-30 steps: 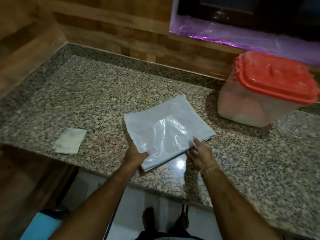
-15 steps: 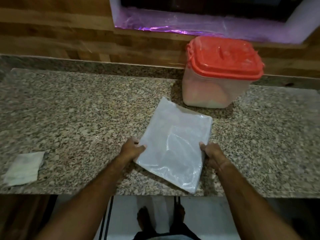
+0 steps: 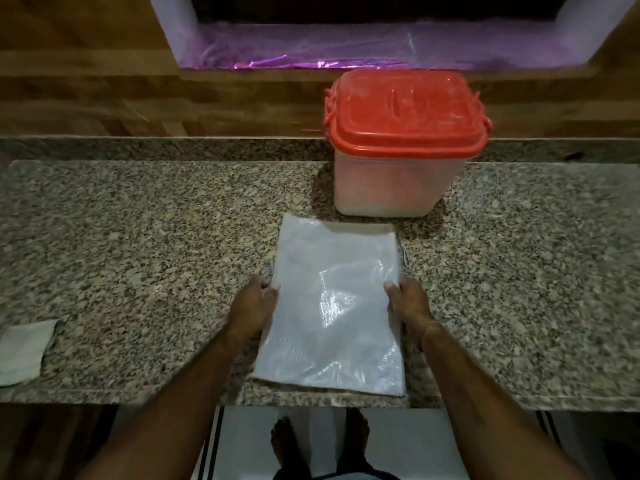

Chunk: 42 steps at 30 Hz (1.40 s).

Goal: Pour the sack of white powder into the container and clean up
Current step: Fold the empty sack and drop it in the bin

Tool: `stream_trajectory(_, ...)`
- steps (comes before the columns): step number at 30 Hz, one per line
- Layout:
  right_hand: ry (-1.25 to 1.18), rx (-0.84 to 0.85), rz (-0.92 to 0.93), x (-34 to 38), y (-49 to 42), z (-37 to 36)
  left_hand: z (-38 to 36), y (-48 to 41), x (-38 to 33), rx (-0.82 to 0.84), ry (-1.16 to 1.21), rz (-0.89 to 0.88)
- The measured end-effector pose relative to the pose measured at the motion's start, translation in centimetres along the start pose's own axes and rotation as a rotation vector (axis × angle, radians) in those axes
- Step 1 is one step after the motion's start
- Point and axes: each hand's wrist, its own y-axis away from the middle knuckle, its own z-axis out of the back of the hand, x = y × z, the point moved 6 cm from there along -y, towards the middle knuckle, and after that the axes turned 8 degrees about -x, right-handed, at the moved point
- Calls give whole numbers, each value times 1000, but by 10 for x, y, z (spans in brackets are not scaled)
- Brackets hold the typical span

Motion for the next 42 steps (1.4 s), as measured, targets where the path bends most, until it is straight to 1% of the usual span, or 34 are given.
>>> stream_trajectory(3, 48, 70, 94, 1, -15, 3, -14, -19, -5, -57, 125, 171)
stream_trajectory(5, 151, 120, 138, 7, -18, 9, -20, -18, 2, -73, 207, 256)
stream_trajectory(7, 265, 124, 149, 8, -22, 18, -26, -13, 9, -75, 281, 300)
stream_trajectory(9, 290, 150, 107, 2, -30, 22, -28, -7, 14, -114, 317, 339)
stream_trajectory(11, 184, 164, 16, -9, -38, 22, -29, -2, 13, -158, 386, 401)
stream_trajectory(13, 11, 156, -97, -12, -39, 24, -28, 2, 4, -180, 424, 446)
stream_trajectory(15, -190, 216, -193, 1, -29, 24, -17, 1, -5, -223, 402, 458)
stream_trajectory(17, -348, 263, -237, 20, -25, 24, 2, 1, -16, -287, 423, 443)
stream_trajectory(21, -531, 269, -198, 81, -33, 20, 59, -7, -43, -431, 550, 326)
stream_trajectory(25, -627, 392, -75, 141, -29, 10, 115, -12, -61, -579, 656, 180)
stream_trajectory(27, -648, 435, -34, 152, -25, 6, 126, -7, -54, -587, 691, 180)
stream_trajectory(29, -588, 477, -8, 144, -20, -3, 123, 4, -32, -567, 682, 210)
stream_trajectory(32, -374, 502, 61, 110, -13, -11, 97, 28, 7, -506, 475, 265)
stream_trajectory(33, -287, 509, 74, 93, -11, -13, 85, 39, 17, -454, 412, 288)
stream_trajectory(35, -61, 507, 109, 60, -7, -12, 54, 63, 34, -296, 314, 340)
stream_trajectory(37, 115, 460, 117, 29, -9, -15, 24, 80, 57, -144, 229, 383)
stream_trajectory(38, 155, 422, 107, 18, -11, -15, 15, 85, 63, -118, 214, 385)
stream_trajectory(40, 222, 369, 152, 12, -12, -16, 8, 87, 69, -149, 176, 372)
stream_trajectory(41, 290, 358, 194, 13, -12, -16, 9, 86, 65, -194, 121, 346)
stream_trajectory(42, 351, 352, 228, 16, -10, -16, 11, 82, 61, -249, 32, 283)
